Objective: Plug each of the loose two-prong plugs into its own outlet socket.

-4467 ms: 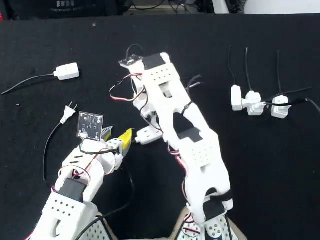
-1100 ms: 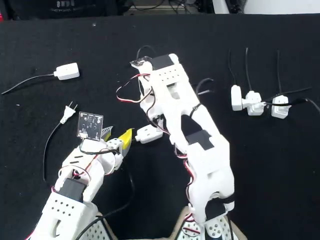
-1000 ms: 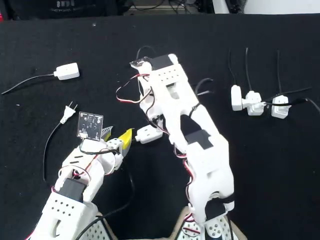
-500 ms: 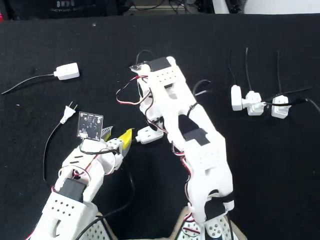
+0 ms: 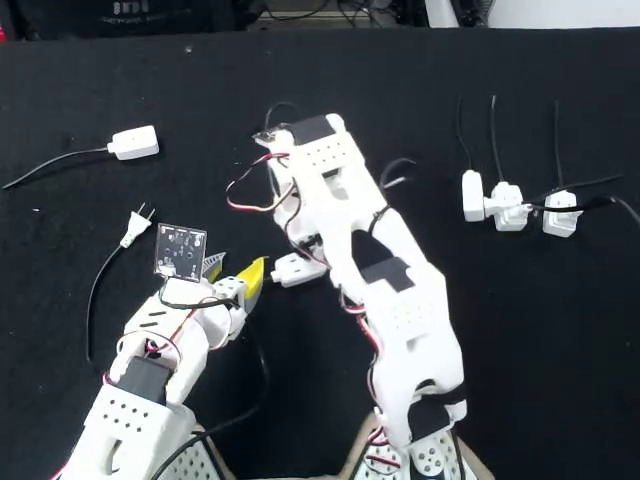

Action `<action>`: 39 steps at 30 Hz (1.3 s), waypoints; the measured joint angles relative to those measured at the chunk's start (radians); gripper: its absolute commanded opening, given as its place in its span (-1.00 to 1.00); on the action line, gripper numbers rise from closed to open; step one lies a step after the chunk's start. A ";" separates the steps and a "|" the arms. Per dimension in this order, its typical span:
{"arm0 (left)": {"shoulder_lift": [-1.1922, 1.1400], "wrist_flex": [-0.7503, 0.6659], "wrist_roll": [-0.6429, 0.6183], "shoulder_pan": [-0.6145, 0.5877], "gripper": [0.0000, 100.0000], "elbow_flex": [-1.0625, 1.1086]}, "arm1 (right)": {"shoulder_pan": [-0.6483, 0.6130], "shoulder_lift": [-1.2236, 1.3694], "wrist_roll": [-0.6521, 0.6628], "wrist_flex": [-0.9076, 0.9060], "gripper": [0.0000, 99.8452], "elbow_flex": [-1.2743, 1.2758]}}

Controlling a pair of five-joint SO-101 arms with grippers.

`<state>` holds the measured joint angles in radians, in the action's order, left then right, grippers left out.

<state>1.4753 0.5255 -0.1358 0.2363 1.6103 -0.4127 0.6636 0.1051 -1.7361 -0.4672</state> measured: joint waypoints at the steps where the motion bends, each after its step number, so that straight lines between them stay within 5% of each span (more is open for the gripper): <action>1: 0.000 0.000 0.000 -0.012 -0.61 0.000 | -0.011 -0.015 0.000 0.000 -0.53 0.000; 6: 0.000 0.000 0.000 -0.095 -0.61 0.000 | -0.069 -0.110 0.120 0.000 -0.53 -0.006; 14: 0.000 0.000 -0.095 -0.201 -0.68 0.000 | -0.100 -0.218 0.623 0.000 -0.52 0.068; 18: 0.000 0.000 -0.196 -0.324 -0.70 0.000 | -0.101 -0.232 0.766 0.017 -0.52 0.155; 30: 0.000 0.000 -0.265 -0.408 -0.70 0.000 | -0.101 -0.241 0.898 0.315 -0.53 0.476; 35: 0.000 0.000 -0.265 -0.408 -0.70 0.000 | -0.101 -0.241 0.899 0.400 -1.00 0.543; 39: 0.000 0.000 -0.265 -0.408 -0.70 0.000 | -0.098 -0.242 0.862 0.422 -0.98 0.555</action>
<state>1.4753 0.5255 -0.4012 -0.1718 1.6103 -0.5109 0.4212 0.9674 -1.3142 0.0882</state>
